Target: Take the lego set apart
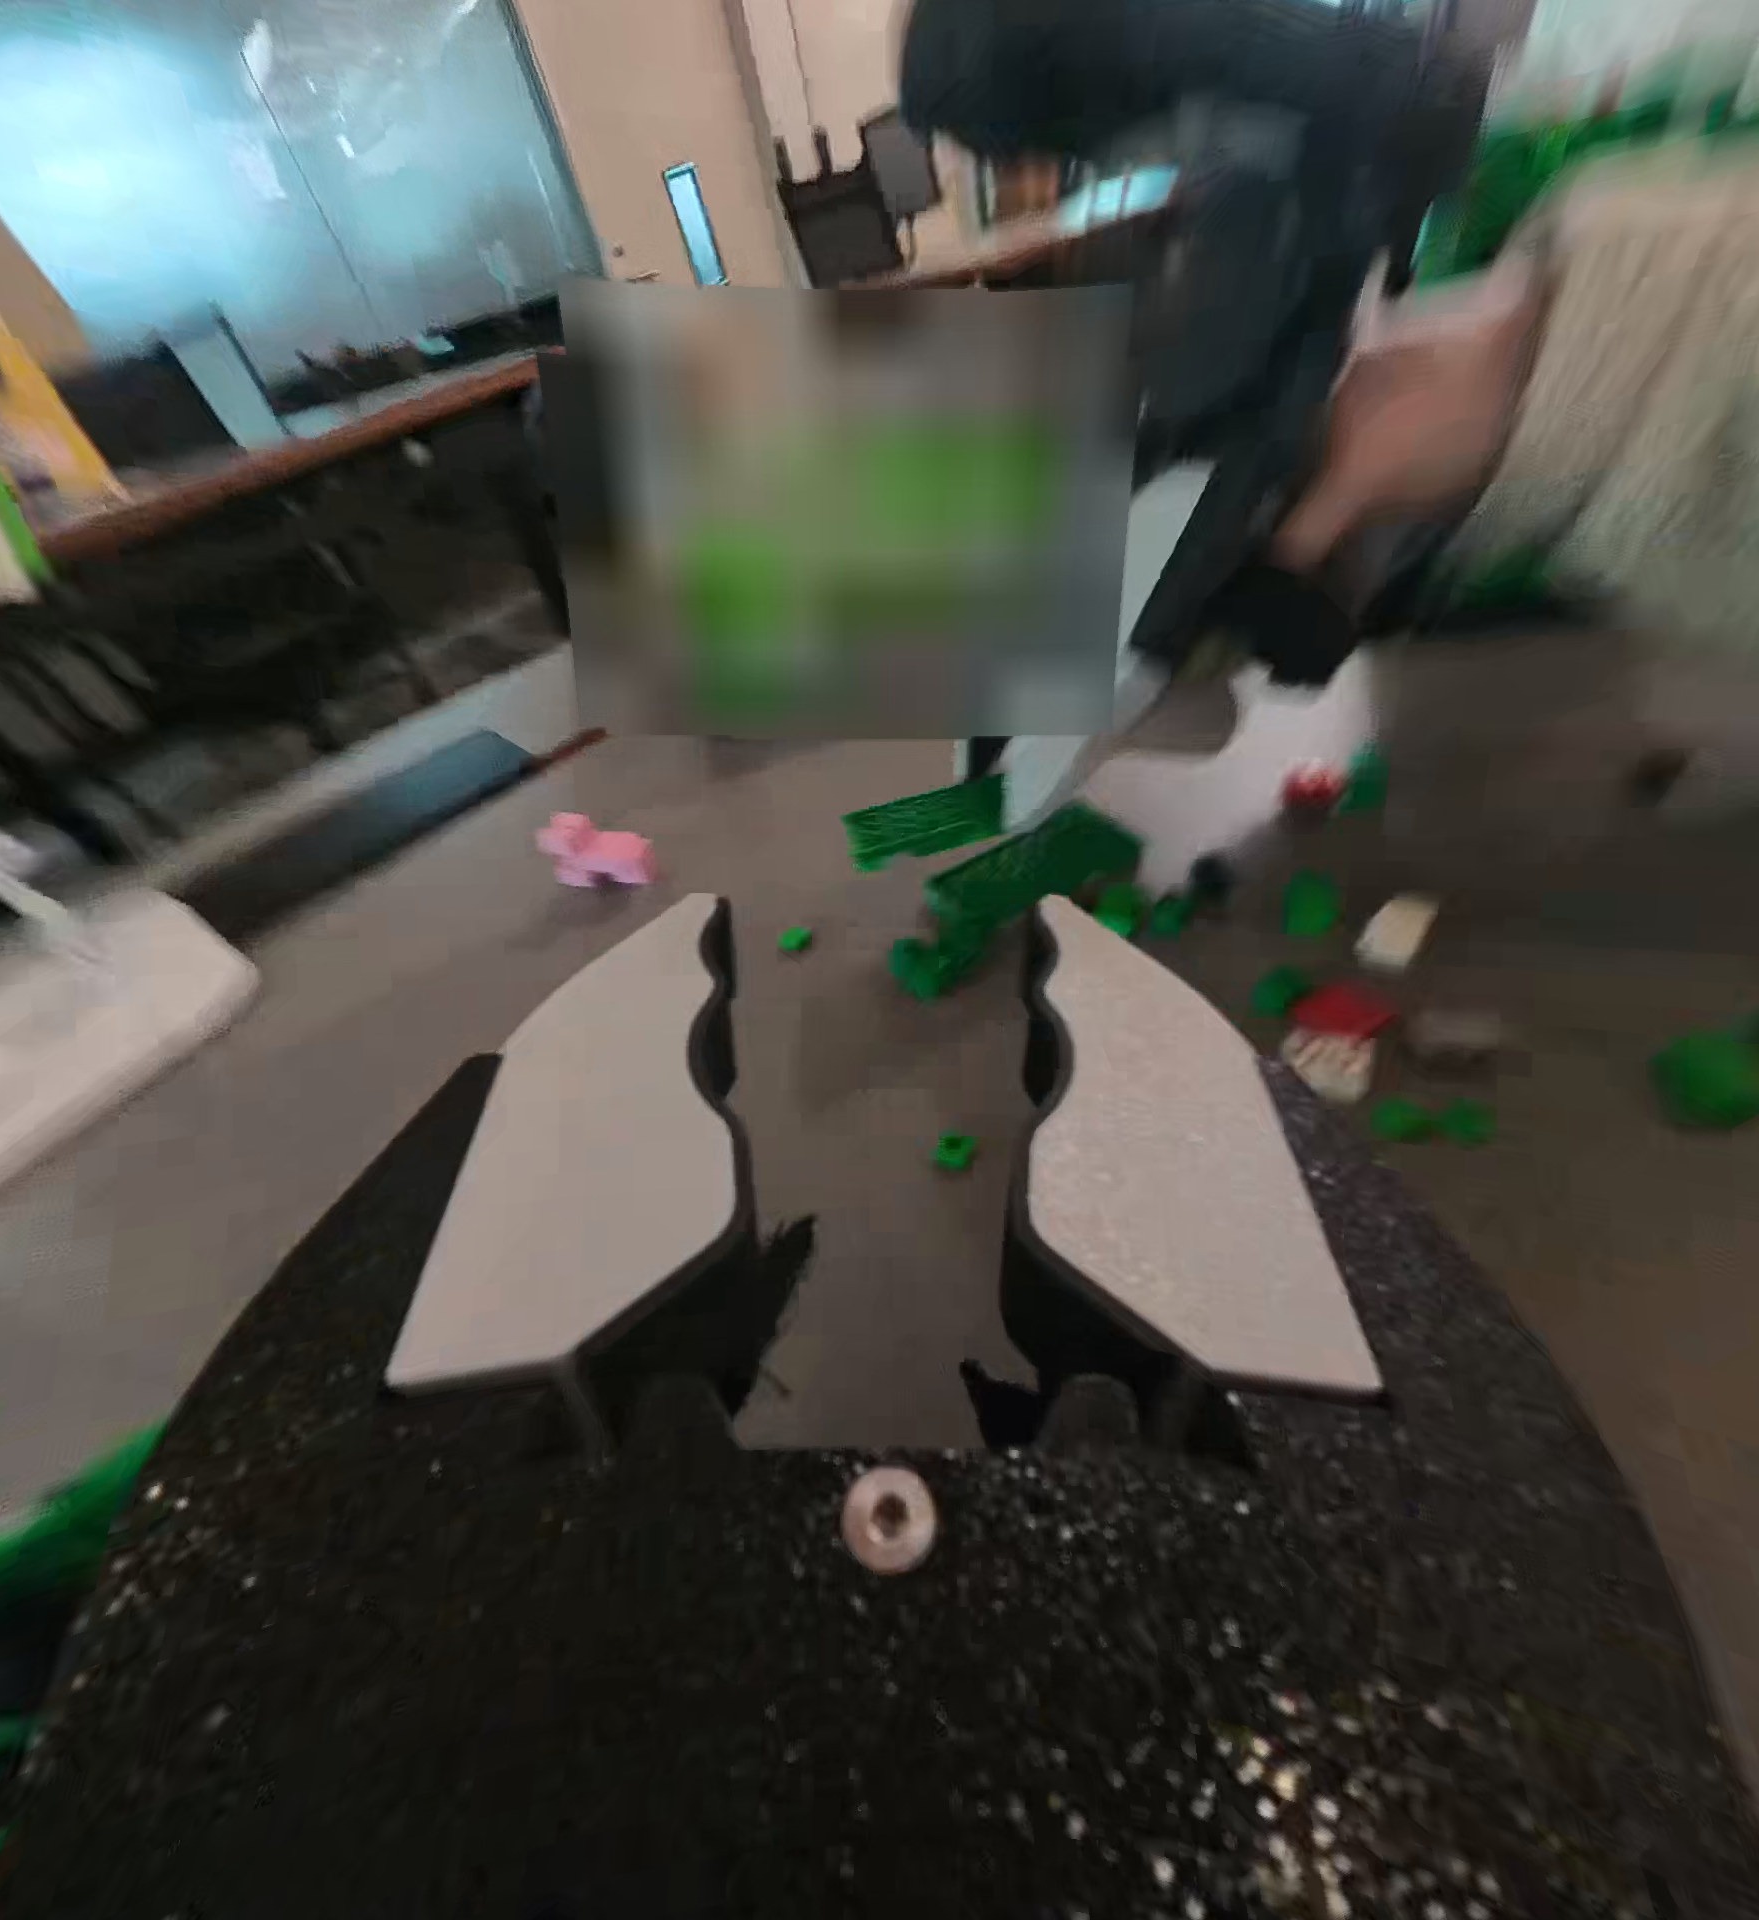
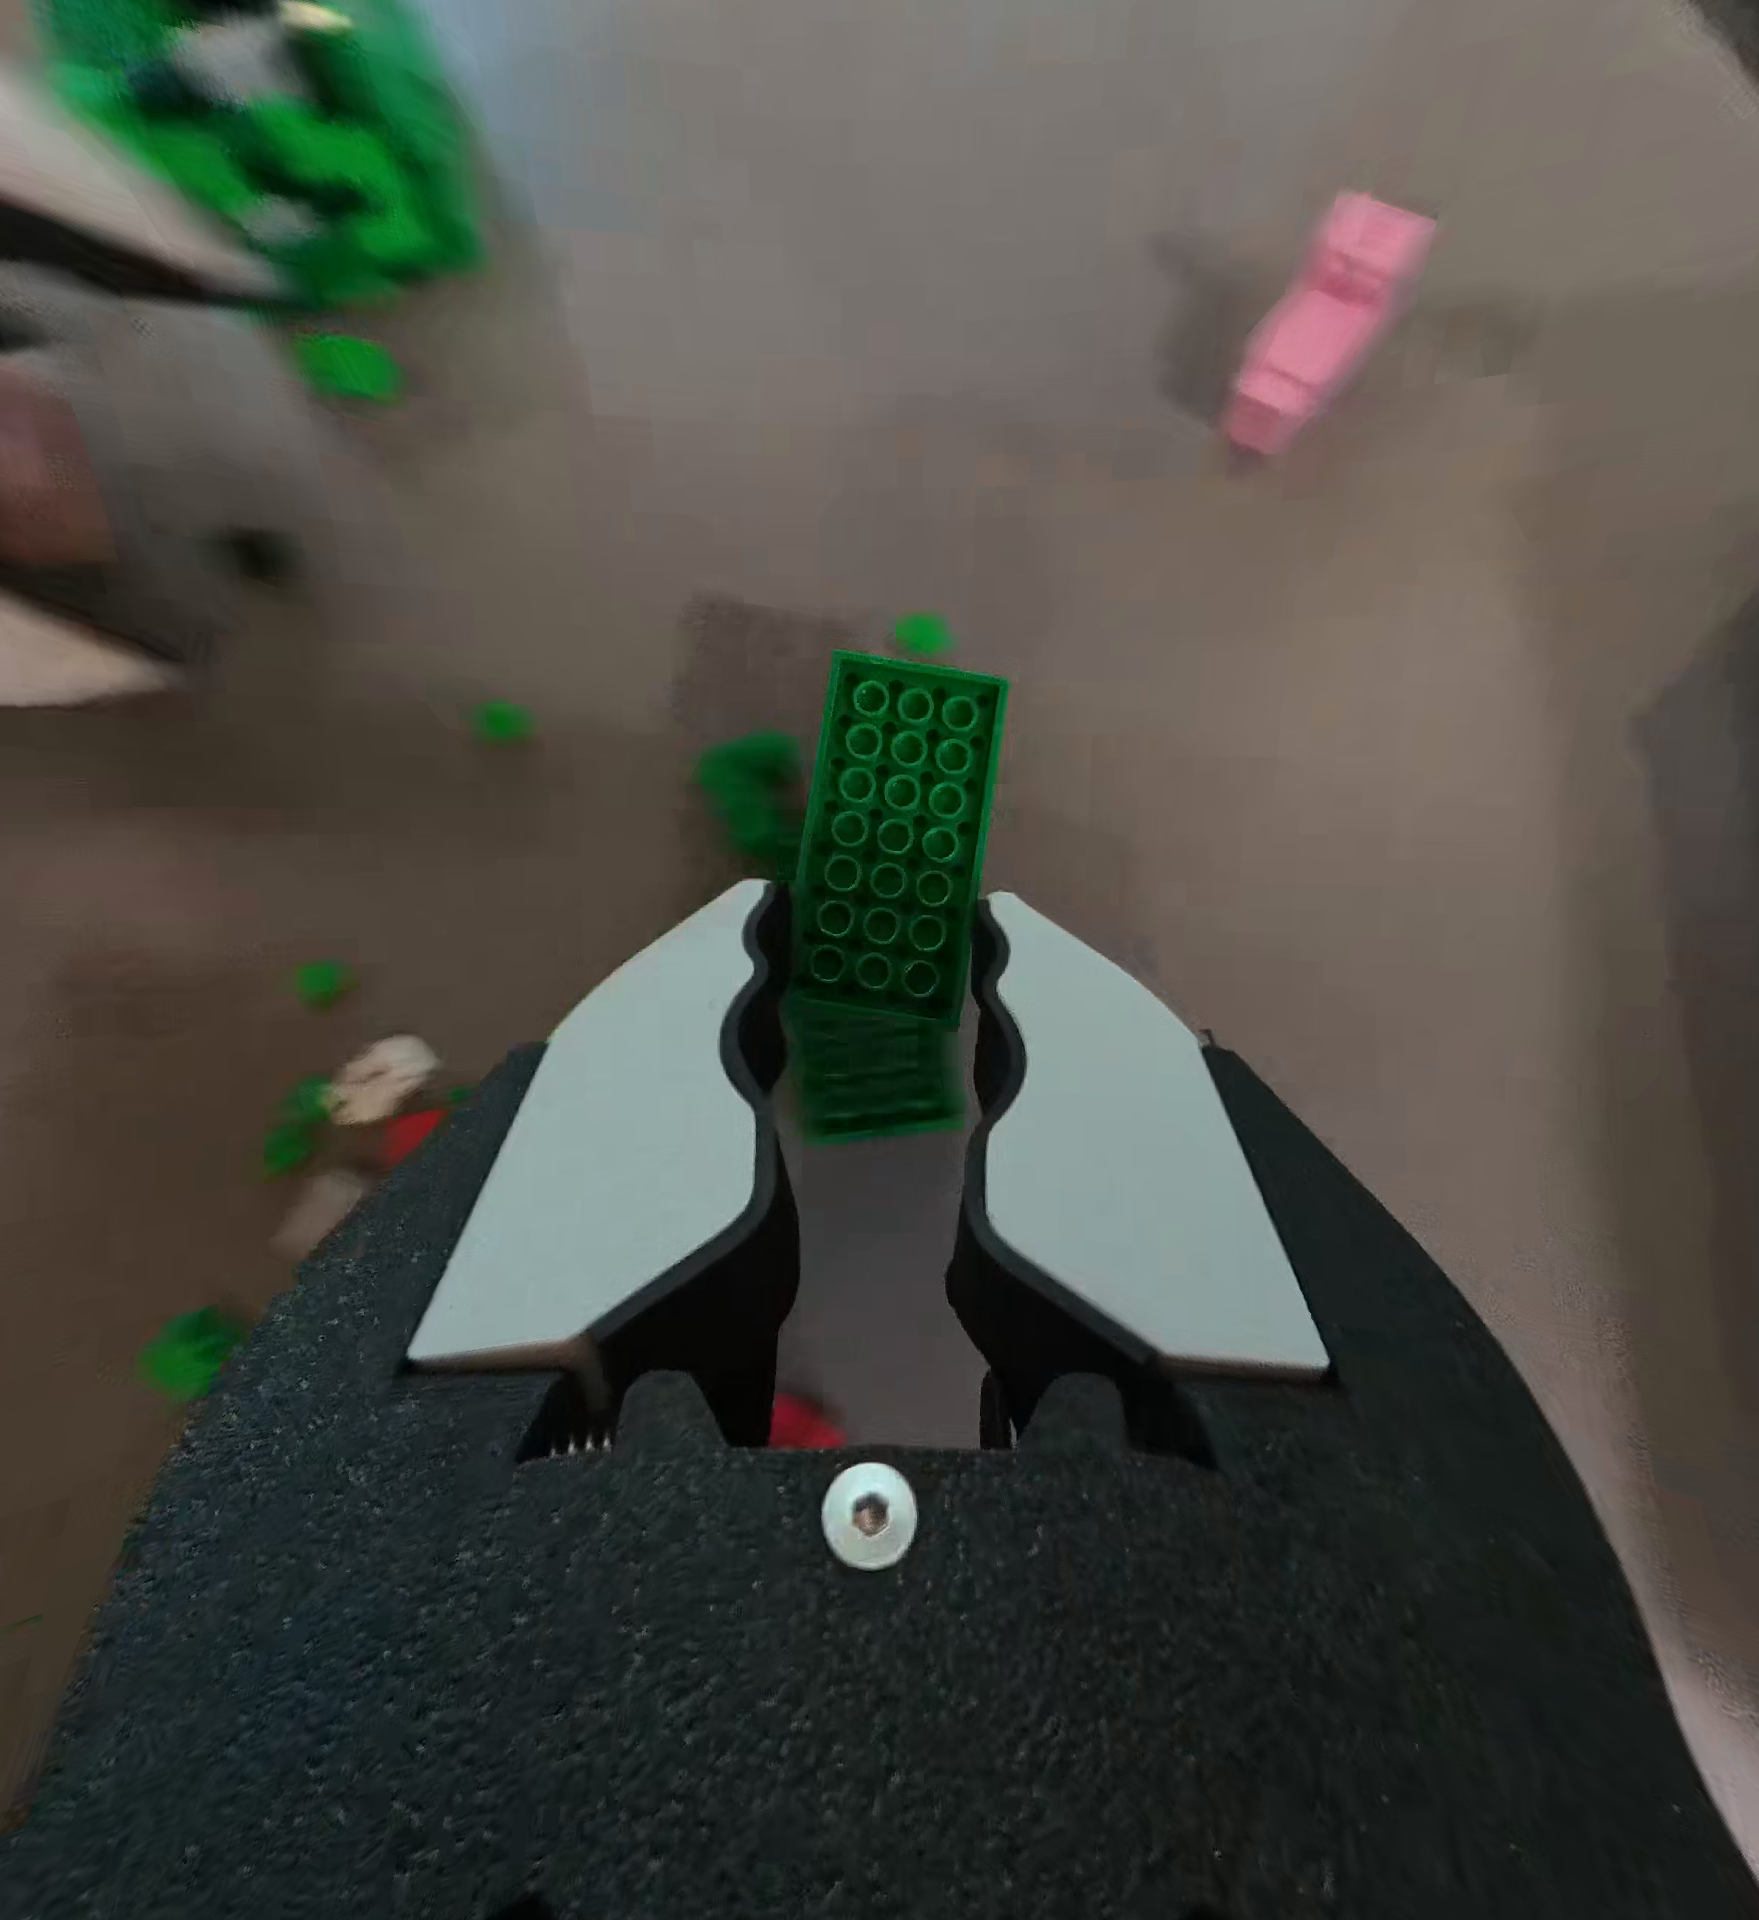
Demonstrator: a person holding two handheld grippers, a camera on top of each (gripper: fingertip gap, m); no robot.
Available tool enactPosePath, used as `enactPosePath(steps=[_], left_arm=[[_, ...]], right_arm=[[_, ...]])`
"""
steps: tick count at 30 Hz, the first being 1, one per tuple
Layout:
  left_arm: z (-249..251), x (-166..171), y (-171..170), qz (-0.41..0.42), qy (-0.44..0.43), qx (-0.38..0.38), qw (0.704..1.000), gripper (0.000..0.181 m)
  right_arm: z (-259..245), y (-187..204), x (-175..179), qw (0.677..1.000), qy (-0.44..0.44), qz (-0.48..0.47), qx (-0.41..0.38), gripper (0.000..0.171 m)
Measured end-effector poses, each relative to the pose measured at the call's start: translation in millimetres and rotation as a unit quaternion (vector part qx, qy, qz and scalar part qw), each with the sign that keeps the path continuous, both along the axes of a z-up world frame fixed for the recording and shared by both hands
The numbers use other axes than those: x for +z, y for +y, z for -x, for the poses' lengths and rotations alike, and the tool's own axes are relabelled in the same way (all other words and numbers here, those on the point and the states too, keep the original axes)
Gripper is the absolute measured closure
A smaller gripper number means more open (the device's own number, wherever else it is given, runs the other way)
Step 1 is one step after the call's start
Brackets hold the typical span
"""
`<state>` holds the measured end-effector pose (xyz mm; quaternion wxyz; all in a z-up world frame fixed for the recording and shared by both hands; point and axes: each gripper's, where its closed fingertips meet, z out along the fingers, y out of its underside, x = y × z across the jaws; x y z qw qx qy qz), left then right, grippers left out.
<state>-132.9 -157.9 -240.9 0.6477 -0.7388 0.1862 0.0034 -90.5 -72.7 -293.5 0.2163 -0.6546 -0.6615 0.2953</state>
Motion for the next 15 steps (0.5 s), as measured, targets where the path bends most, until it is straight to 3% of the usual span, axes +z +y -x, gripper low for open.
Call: enactPosePath(steps=[1, 4, 7, 8, 10, 12, 14, 15], left_arm=[[-1, -4, 1, -0.012, 0.081, 0.011, 0.997, 0.119], [-21, -15, -2, -0.044, 0.263, -0.004, 0.964, 0.112], [-43, -12, -12, -0.11, 0.377, -0.037, 0.919, 0.153], [-45, -19, -16, -0.09, 0.396, -0.056, 0.912, 0.168], [-53, -20, -21, -0.049, 0.283, -0.095, 0.953, 0.176], [-59, -3, -26, 0.007, 0.04, -0.162, 0.986, 0.176], [-54, 13, -30, 0.052, -0.181, -0.227, 0.956, 0.176], [-49, 16, -30, 0.069, -0.241, -0.239, 0.938, 0.176]], right_arm=[[-2, -22, 5, 0.999, 0.003, 0.023, 0.037, 0.139], [-12, -80, 13, 0.989, -0.004, 0.067, 0.132, 0.139], [-17, -112, 21, 0.98, -0.005, 0.093, 0.173, 0.139], [-19, -113, 23, 0.981, -0.003, 0.084, 0.175, 0.139], [-12, -108, 47, 0.982, 0.082, 0.088, 0.145, 0.146], [-7, -97, 78, 0.972, 0.198, 0.068, 0.107, 0.133], [-11, -90, 108, 0.94, 0.33, 0.031, 0.079, 0.13], [-15, -89, 115, 0.926, 0.372, -0.005, 0.068, 0.129]])
